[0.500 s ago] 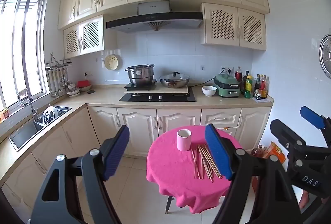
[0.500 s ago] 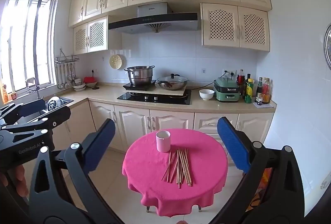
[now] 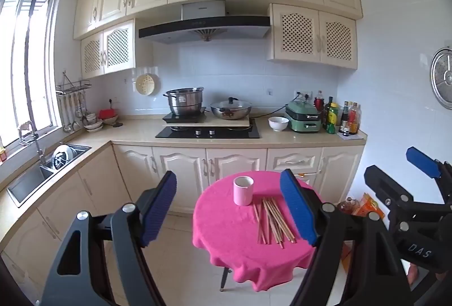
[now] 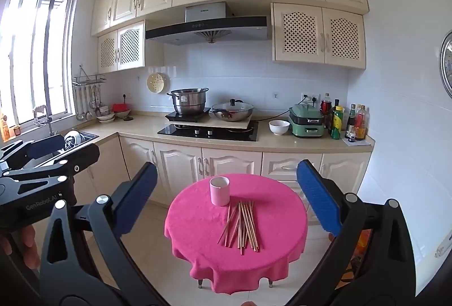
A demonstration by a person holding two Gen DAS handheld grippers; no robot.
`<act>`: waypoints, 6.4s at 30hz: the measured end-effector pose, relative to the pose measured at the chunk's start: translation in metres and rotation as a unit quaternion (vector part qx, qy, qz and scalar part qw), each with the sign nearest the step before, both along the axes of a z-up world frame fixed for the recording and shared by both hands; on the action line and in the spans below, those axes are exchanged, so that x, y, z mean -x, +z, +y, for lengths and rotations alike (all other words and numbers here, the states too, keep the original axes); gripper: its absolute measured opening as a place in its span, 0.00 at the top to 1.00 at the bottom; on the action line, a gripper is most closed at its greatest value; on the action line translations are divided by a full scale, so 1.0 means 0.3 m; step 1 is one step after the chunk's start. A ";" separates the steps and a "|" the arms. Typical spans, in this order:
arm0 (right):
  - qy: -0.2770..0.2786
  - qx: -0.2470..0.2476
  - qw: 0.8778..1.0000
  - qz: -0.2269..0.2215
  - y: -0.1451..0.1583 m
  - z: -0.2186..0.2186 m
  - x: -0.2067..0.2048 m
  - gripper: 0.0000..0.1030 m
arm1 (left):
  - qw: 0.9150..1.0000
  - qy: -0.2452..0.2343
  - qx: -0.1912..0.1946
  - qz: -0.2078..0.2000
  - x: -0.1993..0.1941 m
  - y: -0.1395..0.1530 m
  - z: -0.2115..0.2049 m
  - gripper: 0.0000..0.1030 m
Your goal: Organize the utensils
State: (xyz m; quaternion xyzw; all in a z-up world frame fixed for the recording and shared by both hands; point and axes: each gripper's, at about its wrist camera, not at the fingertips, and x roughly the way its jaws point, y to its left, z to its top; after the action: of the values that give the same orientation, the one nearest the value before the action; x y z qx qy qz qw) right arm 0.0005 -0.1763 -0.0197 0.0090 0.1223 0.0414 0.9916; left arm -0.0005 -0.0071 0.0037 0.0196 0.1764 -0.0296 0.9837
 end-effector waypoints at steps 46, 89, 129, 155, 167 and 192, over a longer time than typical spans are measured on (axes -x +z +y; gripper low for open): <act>-0.014 -0.006 0.999 0.031 -0.043 -0.066 -0.021 0.06 | 0.999 -0.034 0.007 0.022 -0.059 -0.049 -0.054 0.28; 0.004 -0.018 0.997 0.077 -0.164 -0.144 -0.299 0.06 | 0.998 -0.025 -0.010 0.062 -0.348 -0.192 -0.131 0.28; 0.108 -0.079 0.889 0.438 -1.059 -0.602 -1.350 0.44 | 0.890 0.006 0.008 0.457 -1.424 -1.233 -0.363 0.55; 0.129 -0.078 0.842 0.518 -1.266 -0.415 -1.593 0.69 | 0.856 -0.057 0.062 0.509 -1.628 -1.437 -0.308 0.94; 0.126 -0.049 0.824 0.550 -1.328 -0.333 -1.688 0.81 | 0.858 -0.080 0.093 0.499 -1.514 -1.369 -0.169 0.94; 0.145 -0.108 0.851 0.493 -1.078 -0.432 -1.666 0.94 | 0.926 -0.126 0.137 0.328 -1.420 -0.991 -0.090 0.94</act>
State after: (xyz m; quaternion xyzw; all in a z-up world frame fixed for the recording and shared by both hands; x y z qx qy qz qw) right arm 0.5003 -0.3060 -0.3430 0.1178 0.5899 0.1876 0.7765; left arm 0.4254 -0.0342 -0.2936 -0.1045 0.4798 -0.1818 0.8520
